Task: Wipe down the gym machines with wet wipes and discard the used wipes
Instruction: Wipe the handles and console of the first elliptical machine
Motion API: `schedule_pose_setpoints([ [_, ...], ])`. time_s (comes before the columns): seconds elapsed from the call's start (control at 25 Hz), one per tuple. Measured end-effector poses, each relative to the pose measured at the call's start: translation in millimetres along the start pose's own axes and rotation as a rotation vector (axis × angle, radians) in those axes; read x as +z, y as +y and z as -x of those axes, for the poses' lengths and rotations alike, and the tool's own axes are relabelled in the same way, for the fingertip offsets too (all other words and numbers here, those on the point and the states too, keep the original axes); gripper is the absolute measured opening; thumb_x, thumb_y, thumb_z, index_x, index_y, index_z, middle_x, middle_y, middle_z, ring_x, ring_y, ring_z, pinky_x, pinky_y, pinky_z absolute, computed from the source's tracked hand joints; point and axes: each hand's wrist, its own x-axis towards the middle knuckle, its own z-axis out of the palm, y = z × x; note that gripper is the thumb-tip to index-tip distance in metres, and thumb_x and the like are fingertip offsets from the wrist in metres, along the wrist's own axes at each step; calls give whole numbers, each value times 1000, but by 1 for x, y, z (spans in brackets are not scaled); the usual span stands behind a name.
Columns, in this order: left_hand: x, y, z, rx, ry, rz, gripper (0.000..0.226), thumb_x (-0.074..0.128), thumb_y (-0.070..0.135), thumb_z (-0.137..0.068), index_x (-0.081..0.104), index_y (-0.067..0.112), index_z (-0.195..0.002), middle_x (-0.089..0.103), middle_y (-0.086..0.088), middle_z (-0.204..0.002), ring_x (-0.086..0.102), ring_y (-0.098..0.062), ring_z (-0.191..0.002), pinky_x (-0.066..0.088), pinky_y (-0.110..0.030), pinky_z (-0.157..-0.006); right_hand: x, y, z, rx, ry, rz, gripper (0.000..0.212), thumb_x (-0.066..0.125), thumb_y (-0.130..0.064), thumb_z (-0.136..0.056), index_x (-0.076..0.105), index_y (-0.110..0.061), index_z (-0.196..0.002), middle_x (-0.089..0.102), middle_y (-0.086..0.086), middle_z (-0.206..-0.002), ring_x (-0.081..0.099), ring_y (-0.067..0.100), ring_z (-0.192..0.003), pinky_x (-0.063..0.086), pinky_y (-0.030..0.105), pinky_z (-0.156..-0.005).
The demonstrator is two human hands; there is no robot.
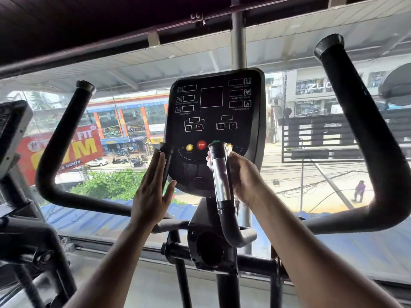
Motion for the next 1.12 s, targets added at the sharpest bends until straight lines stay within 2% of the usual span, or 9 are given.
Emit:
schedule_pose_setpoints([
  [0.12,-1,0,0,-3,-7,11,84,68,23,-99,18,15,-166,11,5,-174,20,-11,-156,48,-31,-92,-8,12,17,103,-137,-54,34,47,-6,-92,66,10,-115,65,28,-110,67,33,-96,55,37,-91],
  [0.24,0,-1,1,-15,-11,26,86,70,23,-97,18,16,-166,10,7,-174,21,-10,-156,48,-29,-88,-29,30,42,12,-56,132,28,42,-6,-102,66,7,-109,66,28,-100,64,36,-88,58,35,-75],
  [0.36,-1,-2,1,-20,-19,31,87,69,26,-98,16,19,-166,7,10,-174,20,-8,-155,51,-29,-83,-31,31,49,-347,173,516,15,52,-7,-103,67,-5,-99,65,4,-78,63,17,-73,55,27,-65],
  [0.44,-1,-1,1,-19,-22,26,87,68,27,-98,15,19,-166,6,11,-174,20,-7,-155,53,-31,-82,-20,20,39,-652,208,823,11,60,-13,-100,69,-20,-105,73,-11,-89,71,5,-85,57,26,-78],
  [0.56,-3,1,0,-20,-24,33,87,68,28,-98,15,19,-166,8,8,-174,22,-11,-155,53,-31,-80,-6,-1,22,-946,179,1112,16,62,-14,-98,70,-17,-111,70,-9,-104,68,7,-99,57,33,-86],
  [0.64,-3,1,0,-16,-15,42,87,68,28,-97,16,18,-166,9,8,-174,24,-13,-155,52,-29,-78,-10,-5,25,-1075,90,1283,16,65,-8,-97,71,-11,-111,65,0,-109,63,15,-104,53,35,-90],
  [0.8,-1,0,1,-6,-1,46,88,69,27,-96,16,18,-166,10,8,-174,24,-13,-156,50,-27,-80,-41,7,67,-1188,-277,1523,21,68,-8,-97,74,-10,-118,67,-1,-118,60,21,-114,49,30,-100],
  [0.96,-1,2,1,-38,-29,18,93,69,30,-97,9,27,-167,2,16,-173,19,-7,-154,53,-31,-76,-38,-8,65,-1228,-633,1864,25,54,-16,-103,74,-9,-115,72,3,-121,59,24,-129,42,39,-114],
  [1.12,-2,1,0,-29,-36,15,93,69,31,-98,7,26,-167,1,16,-173,22,-10,-154,57,-34,-71,-1,-53,14,-1236,-642,2108,25,59,-2,-95,73,-4,-115,72,14,-124,60,27,-130,27,49,-123],
])
